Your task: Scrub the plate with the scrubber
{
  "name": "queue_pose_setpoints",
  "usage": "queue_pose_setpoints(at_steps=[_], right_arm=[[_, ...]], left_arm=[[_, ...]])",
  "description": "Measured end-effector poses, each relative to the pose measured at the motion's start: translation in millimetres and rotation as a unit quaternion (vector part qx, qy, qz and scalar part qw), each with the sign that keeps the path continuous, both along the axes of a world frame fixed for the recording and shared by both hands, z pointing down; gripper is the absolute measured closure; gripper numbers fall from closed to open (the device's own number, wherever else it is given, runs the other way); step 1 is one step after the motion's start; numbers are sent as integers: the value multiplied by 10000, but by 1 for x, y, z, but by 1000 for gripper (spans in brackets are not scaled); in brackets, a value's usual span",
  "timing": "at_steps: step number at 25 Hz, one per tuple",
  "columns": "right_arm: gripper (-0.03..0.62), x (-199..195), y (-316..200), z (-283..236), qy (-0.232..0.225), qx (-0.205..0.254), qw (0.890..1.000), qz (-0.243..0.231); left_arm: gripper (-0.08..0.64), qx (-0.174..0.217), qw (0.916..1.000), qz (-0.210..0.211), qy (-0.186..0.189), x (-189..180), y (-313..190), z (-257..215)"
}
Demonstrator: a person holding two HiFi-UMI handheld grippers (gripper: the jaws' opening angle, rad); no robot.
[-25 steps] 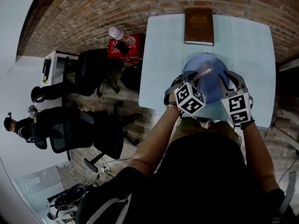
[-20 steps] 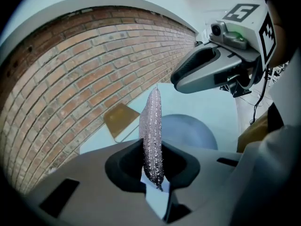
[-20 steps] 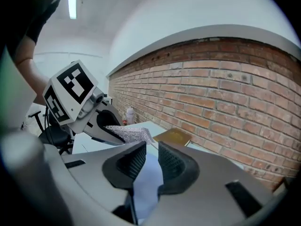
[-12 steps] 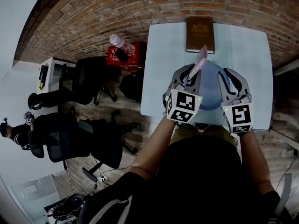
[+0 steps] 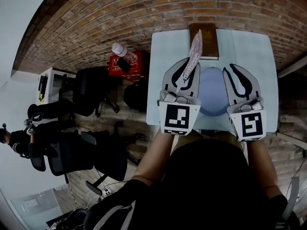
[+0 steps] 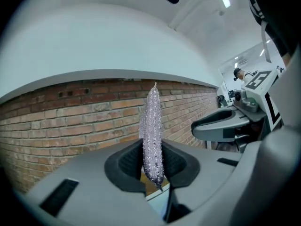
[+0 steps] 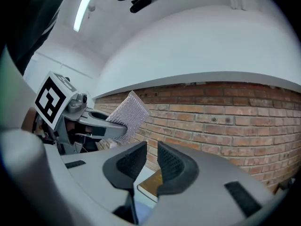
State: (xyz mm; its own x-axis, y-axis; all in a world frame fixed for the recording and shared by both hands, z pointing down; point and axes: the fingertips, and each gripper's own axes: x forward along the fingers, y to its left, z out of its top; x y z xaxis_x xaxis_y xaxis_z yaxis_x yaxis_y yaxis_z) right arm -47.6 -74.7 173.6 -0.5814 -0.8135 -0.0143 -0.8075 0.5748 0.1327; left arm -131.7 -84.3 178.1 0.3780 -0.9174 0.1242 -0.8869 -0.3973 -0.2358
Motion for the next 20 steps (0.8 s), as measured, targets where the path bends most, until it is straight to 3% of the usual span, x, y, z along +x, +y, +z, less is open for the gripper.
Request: queue_pose_setpoints(at_steps=[4,7,9,10,13,16,20], right_arm=[[499,0,2,-24,-154,162,9997,141],[499,4,3,-23,132,182,9996,179],[499,4,4,-27,13,232,9994,267],[499,3,4,-30,-99,255,9991,311],[499,2,6,-28,-91,218,9990,390],[499,1,7,-24,75,212,9989,410],[499,4,8,-24,96,210,9989,407]], left_arm=[[486,709,9974,89,68,-5,5,-35],[488,931,9955,187,-59,-5,12,-46],[488,1052,9942,142,188,-7,17,-50],[488,1086,9933,91,385,-8,19,-52],[488,1042,9939,182,328,-7,24,-52],[488,1079,9895,103,952,-7,25,-59],[488,1109,9900,91,872,-5,28,-60]])
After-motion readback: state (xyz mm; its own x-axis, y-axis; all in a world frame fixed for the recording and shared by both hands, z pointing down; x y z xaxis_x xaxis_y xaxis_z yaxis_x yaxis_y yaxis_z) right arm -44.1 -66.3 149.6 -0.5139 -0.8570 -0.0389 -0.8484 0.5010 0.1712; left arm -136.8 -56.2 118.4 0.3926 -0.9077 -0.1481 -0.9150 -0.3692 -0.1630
